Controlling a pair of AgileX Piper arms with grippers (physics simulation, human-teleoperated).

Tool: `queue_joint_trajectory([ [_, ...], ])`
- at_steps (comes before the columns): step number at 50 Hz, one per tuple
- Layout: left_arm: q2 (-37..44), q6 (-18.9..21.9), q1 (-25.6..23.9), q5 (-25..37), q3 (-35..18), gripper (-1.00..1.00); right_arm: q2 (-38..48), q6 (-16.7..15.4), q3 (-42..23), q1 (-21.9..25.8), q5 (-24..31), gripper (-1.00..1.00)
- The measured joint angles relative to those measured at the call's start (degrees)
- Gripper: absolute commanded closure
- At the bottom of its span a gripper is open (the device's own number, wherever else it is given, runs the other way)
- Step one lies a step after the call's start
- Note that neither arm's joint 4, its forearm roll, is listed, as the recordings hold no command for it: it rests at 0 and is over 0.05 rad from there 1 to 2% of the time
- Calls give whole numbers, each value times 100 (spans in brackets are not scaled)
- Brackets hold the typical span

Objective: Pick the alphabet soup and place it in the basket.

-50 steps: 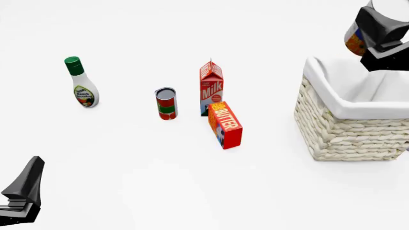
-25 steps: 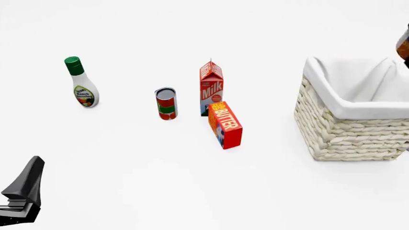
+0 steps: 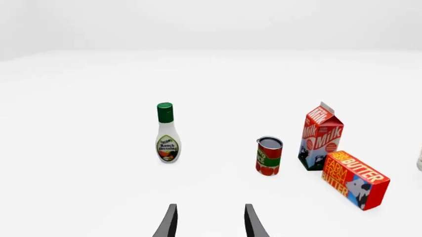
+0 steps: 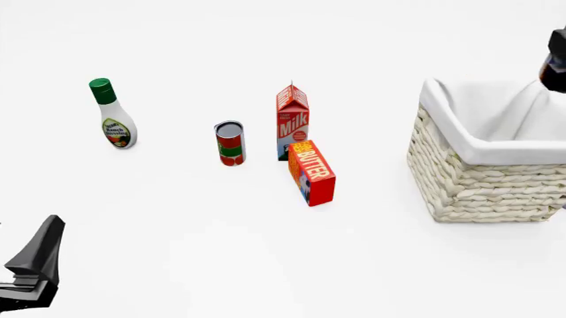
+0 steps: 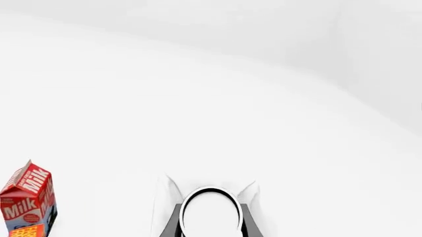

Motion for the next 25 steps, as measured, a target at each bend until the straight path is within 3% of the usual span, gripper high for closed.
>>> queue_joint_trajectory([
  [25, 491, 18, -499, -506, 16, -100, 874, -556, -557, -242, 809, 100],
])
